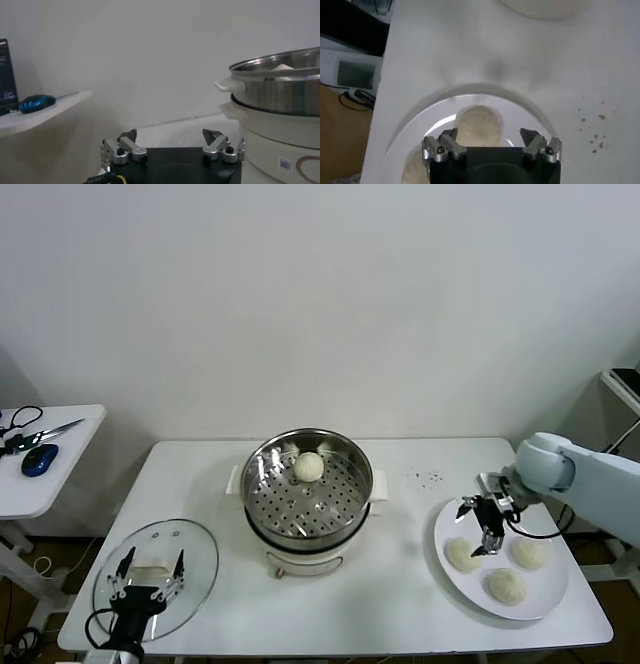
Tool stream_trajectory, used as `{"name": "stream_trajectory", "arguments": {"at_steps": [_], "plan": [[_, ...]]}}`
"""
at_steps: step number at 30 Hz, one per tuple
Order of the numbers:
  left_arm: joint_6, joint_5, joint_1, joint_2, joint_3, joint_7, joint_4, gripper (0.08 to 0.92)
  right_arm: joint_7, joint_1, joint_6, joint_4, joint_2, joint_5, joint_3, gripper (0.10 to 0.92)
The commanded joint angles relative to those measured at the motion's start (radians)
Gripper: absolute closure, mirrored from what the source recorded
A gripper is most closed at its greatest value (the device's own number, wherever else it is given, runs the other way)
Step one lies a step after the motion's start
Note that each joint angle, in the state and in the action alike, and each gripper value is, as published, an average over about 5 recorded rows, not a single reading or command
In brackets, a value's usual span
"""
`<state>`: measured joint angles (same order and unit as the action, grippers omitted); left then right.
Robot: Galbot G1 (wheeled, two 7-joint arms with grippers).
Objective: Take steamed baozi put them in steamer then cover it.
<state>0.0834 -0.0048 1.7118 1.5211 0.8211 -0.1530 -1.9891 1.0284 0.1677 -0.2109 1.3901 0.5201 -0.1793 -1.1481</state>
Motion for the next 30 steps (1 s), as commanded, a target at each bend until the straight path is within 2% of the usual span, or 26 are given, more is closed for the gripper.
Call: {"name": "stream_trajectory", "arguments": {"at_steps": [1, 23, 30], "plan": [[0.0, 0.003, -0.003, 0.0, 0.0, 0.0, 0.009, 0.177, -0.005, -0.145, -0.018, -0.05, -0.002, 0.044, 0.099, 0.203], [0.004, 0.015, 0.0, 0.003, -0.003, 0.0, 0.02, 0.177, -0.006, -0.176, -0.007, -0.108, 0.067, 0.05, 0.145, 0.204], [0.004, 0.019, 0.0, 0.004, -0.007, 0.0, 0.019, 0.177, -0.002, -0.16, 0.0, -0.11, 0.065, 0.039, 0.142, 0.275]]}}
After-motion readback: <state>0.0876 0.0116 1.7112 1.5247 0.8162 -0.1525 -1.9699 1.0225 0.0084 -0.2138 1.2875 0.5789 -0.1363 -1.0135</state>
